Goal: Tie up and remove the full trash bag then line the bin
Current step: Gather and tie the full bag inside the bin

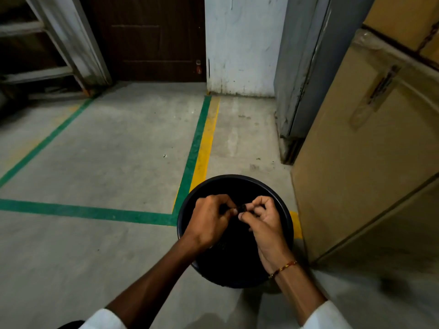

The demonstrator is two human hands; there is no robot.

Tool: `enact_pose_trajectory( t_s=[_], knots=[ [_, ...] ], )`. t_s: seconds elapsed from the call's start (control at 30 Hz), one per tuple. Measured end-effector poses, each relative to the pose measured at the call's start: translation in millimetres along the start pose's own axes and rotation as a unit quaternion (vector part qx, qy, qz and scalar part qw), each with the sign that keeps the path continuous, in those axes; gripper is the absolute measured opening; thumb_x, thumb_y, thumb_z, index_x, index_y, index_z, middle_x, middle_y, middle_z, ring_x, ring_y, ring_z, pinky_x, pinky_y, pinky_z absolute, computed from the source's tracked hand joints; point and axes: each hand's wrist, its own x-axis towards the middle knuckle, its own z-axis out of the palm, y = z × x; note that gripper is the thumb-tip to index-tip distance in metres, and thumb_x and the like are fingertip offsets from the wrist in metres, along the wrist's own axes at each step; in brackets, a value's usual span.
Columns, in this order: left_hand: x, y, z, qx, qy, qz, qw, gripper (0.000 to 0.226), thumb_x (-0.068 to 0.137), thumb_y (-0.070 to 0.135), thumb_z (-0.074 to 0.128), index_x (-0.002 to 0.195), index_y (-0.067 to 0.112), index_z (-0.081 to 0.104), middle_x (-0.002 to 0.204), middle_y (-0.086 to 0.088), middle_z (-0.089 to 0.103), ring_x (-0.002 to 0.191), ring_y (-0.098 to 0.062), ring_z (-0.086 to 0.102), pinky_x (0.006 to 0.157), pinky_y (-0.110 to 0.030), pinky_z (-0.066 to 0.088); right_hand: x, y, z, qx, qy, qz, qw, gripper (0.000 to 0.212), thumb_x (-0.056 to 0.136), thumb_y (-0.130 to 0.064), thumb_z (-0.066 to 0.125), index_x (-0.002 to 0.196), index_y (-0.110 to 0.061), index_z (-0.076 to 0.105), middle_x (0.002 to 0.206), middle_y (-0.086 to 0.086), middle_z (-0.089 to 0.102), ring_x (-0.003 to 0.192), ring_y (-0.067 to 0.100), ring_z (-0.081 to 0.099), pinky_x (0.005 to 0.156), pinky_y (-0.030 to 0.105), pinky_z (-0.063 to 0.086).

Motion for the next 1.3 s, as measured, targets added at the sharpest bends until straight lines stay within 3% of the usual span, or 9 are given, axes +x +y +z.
enact_pose_trajectory(
  t_s=[0.13, 0.27, 0.4, 0.57, 0.8, 0.9, 1.03, 1.17, 1.3],
  knots=[
    [1.4, -2.7, -3.2, 0.005, -0.033, -0.018, 0.999, 0.009, 0.086, 0.018, 0.067, 0.086, 0.019, 0.075, 0.082, 0.002, 0.074, 0.077, -0.007, 0.065, 0.060, -0.005, 0.039, 0.1, -5.5, -4.5, -0.059, -0.066, 0.002, 0.996, 0.027, 0.086, 0.010, 0.055, 0.094, -0.013, 0.044, 0.083, 0.008, 0.056, 0.075, 0.012, 0.055, 0.059, 0.011, 0.046],
    [-1.7, -2.3, 1.3, 0.013, -0.039, -0.016, 0.999, 0.009, 0.088, 0.018, 0.063, 0.089, 0.018, 0.072, 0.085, 0.001, 0.073, 0.079, -0.008, 0.063, 0.062, -0.013, 0.037, 2.7, -9.2, -9.0, -0.081, -0.093, 0.013, 0.992, 0.025, 0.087, 0.003, 0.060, 0.098, -0.015, 0.045, 0.076, 0.007, 0.059, 0.070, 0.011, 0.056, 0.063, 0.016, 0.047],
    [-3.9, -4.1, 3.6, -0.037, 0.005, -0.011, 0.999, 0.008, 0.085, 0.016, 0.067, 0.084, 0.020, 0.060, 0.078, 0.003, 0.067, 0.070, -0.010, 0.060, 0.061, -0.015, 0.040, -0.9, -5.5, -2.1, 0.003, -0.025, 0.034, 0.999, 0.033, 0.086, 0.011, 0.056, 0.100, -0.016, 0.045, 0.073, 0.000, 0.062, 0.060, 0.004, 0.057, 0.052, 0.017, 0.042],
    [-6.2, -4.8, -3.5, -0.041, -0.008, 0.000, 0.999, 0.006, 0.082, 0.013, 0.069, 0.081, 0.018, 0.066, 0.076, 0.003, 0.070, 0.074, -0.010, 0.064, 0.065, -0.015, 0.045, -2.4, -2.4, 2.2, 0.075, 0.026, 0.086, 0.993, 0.032, 0.083, 0.013, 0.053, 0.098, -0.015, 0.048, 0.071, -0.001, 0.063, 0.062, 0.009, 0.055, 0.051, 0.022, 0.033],
    [-10.4, -4.7, -3.7, -0.010, -0.019, 0.021, 1.000, 0.008, 0.087, 0.014, 0.065, 0.087, 0.017, 0.072, 0.081, 0.006, 0.072, 0.075, -0.001, 0.063, 0.066, -0.005, 0.042, -3.2, -16.4, -7.9, -0.113, -0.074, 0.072, 0.988, 0.025, 0.090, 0.000, 0.054, 0.110, -0.013, 0.047, 0.072, -0.002, 0.059, 0.060, 0.008, 0.048, 0.045, 0.013, 0.037],
    [-9.5, -4.3, -2.7, -0.003, -0.029, 0.033, 0.999, 0.010, 0.087, 0.012, 0.063, 0.086, 0.017, 0.071, 0.081, 0.005, 0.072, 0.076, -0.002, 0.063, 0.066, -0.004, 0.041, -3.3, -18.4, -9.4, -0.101, -0.109, 0.069, 0.986, 0.032, 0.089, 0.000, 0.060, 0.114, -0.013, 0.044, 0.074, 0.002, 0.061, 0.060, 0.007, 0.052, 0.051, 0.011, 0.041],
    [-7.8, -6.1, -0.8, -0.019, -0.016, 0.004, 1.000, 0.004, 0.084, 0.017, 0.068, 0.082, 0.020, 0.066, 0.077, 0.005, 0.069, 0.073, -0.007, 0.063, 0.064, -0.019, 0.046, -6.2, -13.3, -15.2, -0.025, -0.129, 0.082, 0.988, 0.044, 0.083, 0.012, 0.062, 0.117, -0.012, 0.047, 0.081, 0.007, 0.065, 0.074, 0.015, 0.061, 0.068, 0.024, 0.050],
    [-6.2, -4.5, 0.1, 0.038, 0.035, 0.008, 0.999, 0.014, 0.081, 0.031, 0.071, 0.077, 0.026, 0.059, 0.080, 0.006, 0.060, 0.075, -0.012, 0.057, 0.068, -0.031, 0.045, -3.2, -8.4, -14.0, 0.025, -0.044, 0.112, 0.992, 0.045, 0.081, 0.016, 0.057, 0.116, -0.011, 0.050, 0.085, 0.006, 0.066, 0.060, 0.009, 0.054, 0.052, 0.022, 0.035],
    [-11.6, -3.5, 1.3, 0.050, 0.006, 0.043, 0.998, 0.013, 0.083, 0.033, 0.069, 0.079, 0.022, 0.064, 0.083, 0.004, 0.065, 0.079, -0.014, 0.061, 0.072, -0.035, 0.051, -2.1, -7.5, -10.6, 0.015, -0.008, 0.125, 0.992, 0.044, 0.080, 0.016, 0.055, 0.113, -0.012, 0.050, 0.086, 0.008, 0.063, 0.058, 0.010, 0.049, 0.049, 0.021, 0.033]
  ],
)
